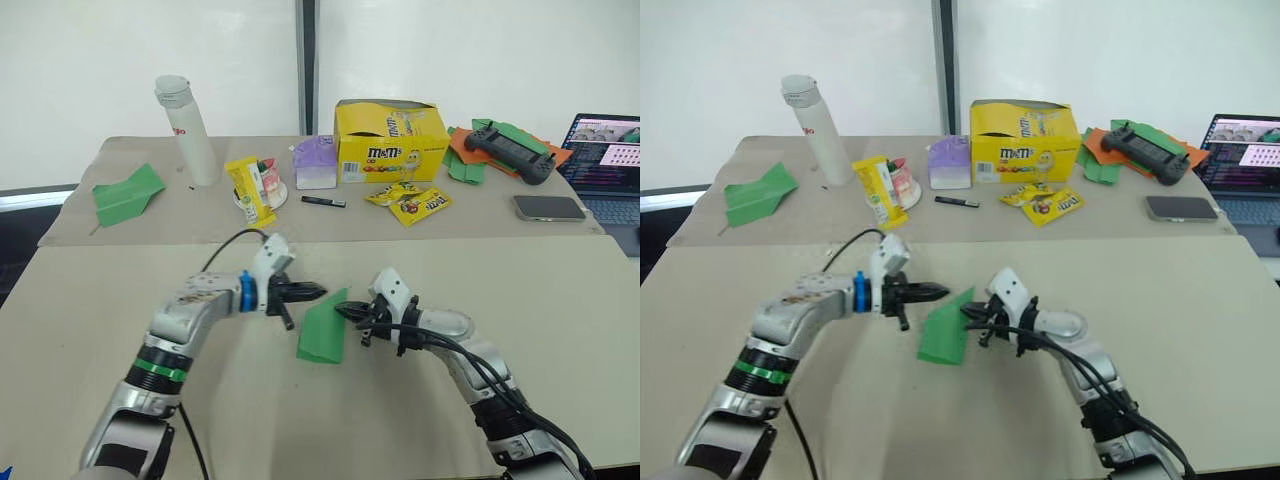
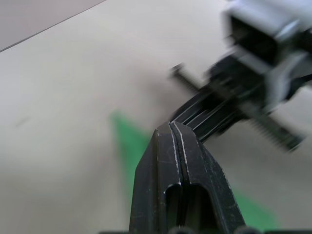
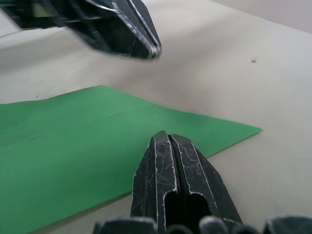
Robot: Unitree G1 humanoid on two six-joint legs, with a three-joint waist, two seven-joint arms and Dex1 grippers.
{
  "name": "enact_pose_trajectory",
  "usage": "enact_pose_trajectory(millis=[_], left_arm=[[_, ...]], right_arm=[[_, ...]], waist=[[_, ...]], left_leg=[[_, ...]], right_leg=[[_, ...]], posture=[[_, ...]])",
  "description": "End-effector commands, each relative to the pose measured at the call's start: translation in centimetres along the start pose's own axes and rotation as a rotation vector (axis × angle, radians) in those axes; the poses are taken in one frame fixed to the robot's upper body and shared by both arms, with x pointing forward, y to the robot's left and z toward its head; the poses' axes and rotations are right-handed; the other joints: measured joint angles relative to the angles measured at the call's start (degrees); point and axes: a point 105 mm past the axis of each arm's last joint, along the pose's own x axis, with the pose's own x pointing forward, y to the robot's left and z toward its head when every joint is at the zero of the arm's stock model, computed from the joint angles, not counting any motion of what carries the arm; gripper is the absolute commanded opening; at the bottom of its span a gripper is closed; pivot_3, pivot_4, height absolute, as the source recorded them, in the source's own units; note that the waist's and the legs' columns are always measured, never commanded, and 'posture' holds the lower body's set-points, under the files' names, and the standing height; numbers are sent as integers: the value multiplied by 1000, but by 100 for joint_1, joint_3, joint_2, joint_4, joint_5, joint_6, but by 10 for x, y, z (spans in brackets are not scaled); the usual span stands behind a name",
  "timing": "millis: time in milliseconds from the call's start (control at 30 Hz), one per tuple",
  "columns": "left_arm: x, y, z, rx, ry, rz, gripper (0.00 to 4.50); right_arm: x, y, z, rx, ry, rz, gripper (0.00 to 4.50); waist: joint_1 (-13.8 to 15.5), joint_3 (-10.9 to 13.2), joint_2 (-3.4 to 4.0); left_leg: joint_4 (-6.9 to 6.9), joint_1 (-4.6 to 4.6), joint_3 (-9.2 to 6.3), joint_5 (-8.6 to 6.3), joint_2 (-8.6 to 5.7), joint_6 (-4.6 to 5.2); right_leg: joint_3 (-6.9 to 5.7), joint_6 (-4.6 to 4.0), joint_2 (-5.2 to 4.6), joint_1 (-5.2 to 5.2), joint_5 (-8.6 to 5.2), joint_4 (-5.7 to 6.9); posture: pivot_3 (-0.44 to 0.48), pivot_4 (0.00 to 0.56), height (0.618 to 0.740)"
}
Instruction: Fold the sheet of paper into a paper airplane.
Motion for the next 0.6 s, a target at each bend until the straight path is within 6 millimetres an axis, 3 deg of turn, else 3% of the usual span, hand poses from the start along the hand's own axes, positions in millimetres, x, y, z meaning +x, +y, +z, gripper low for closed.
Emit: enact_pose_trajectory(millis=[33,133,367,600], left_arm=[[0,5,-41,82,185,47,17],[-1,7,-53,96,222,63,17],[5,10,-60,85,212,105,17],[2,8,-59,81,207,115,17]], right_arm=[[-4,-5,-19,56,41,-58,0],[-7,-8,-18,78,22,-81,0],[-4,-20,-10,26,-7,-137,0],[7,-50,-8,5,22,-233,0]], waist=[[-8,0,0],[41,-5,-9],[67,-7,-10],[56,-8,-10]], left_leg=[[-2,1,1,0,-2,0],[-3,1,-5,0,9,0],[0,21,-1,2,10,-3],[0,30,0,3,11,-5]], right_leg=[[0,-1,4,0,0,0],[-2,-2,3,4,0,-5],[-1,31,0,23,-20,-9],[0,4,2,23,-3,-4]], posture=[[0,150,740],[0,150,740],[0,150,740],[0,150,740]])
